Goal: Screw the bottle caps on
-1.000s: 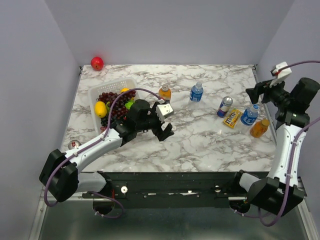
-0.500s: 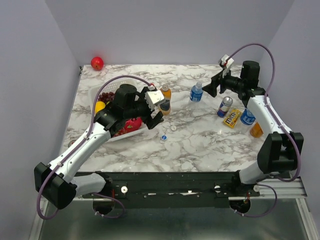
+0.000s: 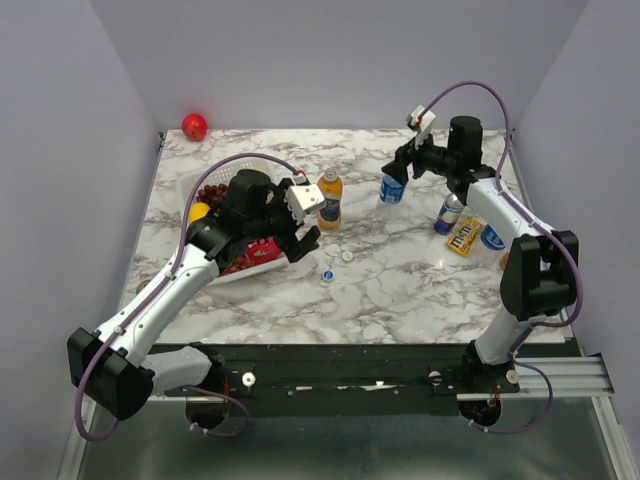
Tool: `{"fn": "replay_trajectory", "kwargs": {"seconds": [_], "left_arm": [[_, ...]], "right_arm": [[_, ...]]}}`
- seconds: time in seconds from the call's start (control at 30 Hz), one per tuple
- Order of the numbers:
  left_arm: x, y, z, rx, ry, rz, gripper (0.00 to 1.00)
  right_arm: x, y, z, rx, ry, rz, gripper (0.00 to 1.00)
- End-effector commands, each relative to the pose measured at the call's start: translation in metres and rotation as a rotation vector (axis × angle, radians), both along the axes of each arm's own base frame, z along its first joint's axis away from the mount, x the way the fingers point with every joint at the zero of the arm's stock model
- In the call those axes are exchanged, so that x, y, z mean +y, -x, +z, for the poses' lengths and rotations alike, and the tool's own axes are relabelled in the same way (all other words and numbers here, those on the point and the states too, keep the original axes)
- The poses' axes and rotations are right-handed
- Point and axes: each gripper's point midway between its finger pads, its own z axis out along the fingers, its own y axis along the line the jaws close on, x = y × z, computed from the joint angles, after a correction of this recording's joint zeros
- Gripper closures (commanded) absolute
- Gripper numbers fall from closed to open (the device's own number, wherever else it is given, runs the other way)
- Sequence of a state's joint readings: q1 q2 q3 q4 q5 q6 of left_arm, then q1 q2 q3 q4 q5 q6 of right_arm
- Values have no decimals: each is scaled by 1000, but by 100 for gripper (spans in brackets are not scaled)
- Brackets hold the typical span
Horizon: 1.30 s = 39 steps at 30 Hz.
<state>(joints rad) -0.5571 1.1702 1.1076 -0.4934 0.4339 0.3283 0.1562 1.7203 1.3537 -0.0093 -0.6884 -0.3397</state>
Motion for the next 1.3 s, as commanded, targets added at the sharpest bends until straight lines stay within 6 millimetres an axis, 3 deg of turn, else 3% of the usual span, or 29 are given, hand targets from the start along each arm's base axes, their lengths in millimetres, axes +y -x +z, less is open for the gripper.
{"fn": "replay_trajectory", "kwargs": {"seconds": [0.0,0.13,0.17,0.3,0.4,0.47,0.57,0.6,0.67,0.73,0.8,0.9,1.13,1.27], "left_arm": [[3,-8,12,-35,-3,17,1],[1,-10,9,-28,5,15,1],[0,-10,8,-24,7,12,1],[-4,-10,9,-24,32,-1,1],[-8,-12,7,-24,55,-2,1],[-11,-13,5,-19,77,3,1],[-27,-12,18,-19,174,-19,1],[-34,-14,26,-34,207,-25,1],[-49,-13,27,-39,219,-45,1],[-63,-17,30,-57,248,-54,1],[-78,-14,38,-92,282,-92,1],[-100,-4,34,-105,300,-161,1],[-131,-10,23,-88,316,-160,1],[-148,0,18,-10,350,-247,1]], "right_arm": [[-9,-11,-1,-51,31,-54,23],[-6,2,-13,-25,25,-23,43],[-6,4,-15,-20,23,-20,53],[-1,18,-27,13,27,9,70],[-1,30,-13,-3,32,14,81],[-3,44,13,-35,28,16,84],[0,72,46,-20,-5,58,86],[3,94,64,-17,-26,99,87],[7,113,87,-12,-62,133,88],[11,139,99,31,-91,195,88],[17,159,106,85,-124,247,89],[21,175,116,115,-175,268,89],[32,193,133,150,-242,332,90],[36,198,137,146,-263,350,91]]}}
